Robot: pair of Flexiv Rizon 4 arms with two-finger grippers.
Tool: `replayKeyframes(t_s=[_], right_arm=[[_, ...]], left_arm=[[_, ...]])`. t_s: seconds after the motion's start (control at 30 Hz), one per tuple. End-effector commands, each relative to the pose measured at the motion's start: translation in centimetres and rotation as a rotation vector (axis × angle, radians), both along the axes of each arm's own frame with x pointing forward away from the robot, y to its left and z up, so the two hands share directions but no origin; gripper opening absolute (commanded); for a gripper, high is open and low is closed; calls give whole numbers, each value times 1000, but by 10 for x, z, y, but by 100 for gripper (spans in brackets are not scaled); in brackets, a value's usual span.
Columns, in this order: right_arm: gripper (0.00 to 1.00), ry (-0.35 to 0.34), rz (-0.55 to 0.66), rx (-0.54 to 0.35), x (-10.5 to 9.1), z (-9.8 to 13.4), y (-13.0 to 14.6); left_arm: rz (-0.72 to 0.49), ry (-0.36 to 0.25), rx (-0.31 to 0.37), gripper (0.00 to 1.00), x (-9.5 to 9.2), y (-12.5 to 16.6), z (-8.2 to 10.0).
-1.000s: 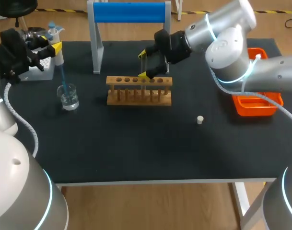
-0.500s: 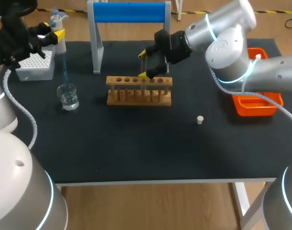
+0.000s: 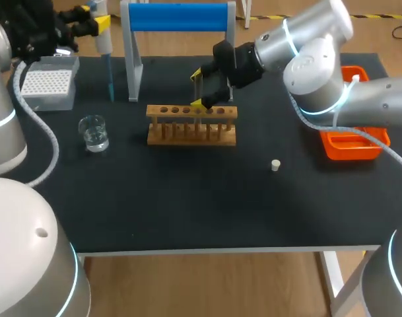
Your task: Invert the test tube, pick up the pipette, mount the tip to pipette, aspirate from beaker and dispense into the tube, eject the tip, return the pipette, and cap with the stopper.
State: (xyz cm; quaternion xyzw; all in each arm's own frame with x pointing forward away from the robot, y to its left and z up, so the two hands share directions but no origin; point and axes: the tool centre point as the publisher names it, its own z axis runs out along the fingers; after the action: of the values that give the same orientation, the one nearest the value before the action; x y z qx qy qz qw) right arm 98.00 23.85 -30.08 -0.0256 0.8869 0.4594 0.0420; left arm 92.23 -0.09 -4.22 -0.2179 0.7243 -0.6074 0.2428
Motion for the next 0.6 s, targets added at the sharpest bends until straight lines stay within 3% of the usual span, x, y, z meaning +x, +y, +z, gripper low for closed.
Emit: replayKeyframes(t_s=[0.03, 0.6], right_arm=[[100, 2, 2, -4, 0, 1, -1], [100, 2, 2, -4, 0, 1, -1]], left_arm=[[-32, 31, 25, 0, 16, -16, 17], [-167, 73, -76, 0, 35, -85, 63]])
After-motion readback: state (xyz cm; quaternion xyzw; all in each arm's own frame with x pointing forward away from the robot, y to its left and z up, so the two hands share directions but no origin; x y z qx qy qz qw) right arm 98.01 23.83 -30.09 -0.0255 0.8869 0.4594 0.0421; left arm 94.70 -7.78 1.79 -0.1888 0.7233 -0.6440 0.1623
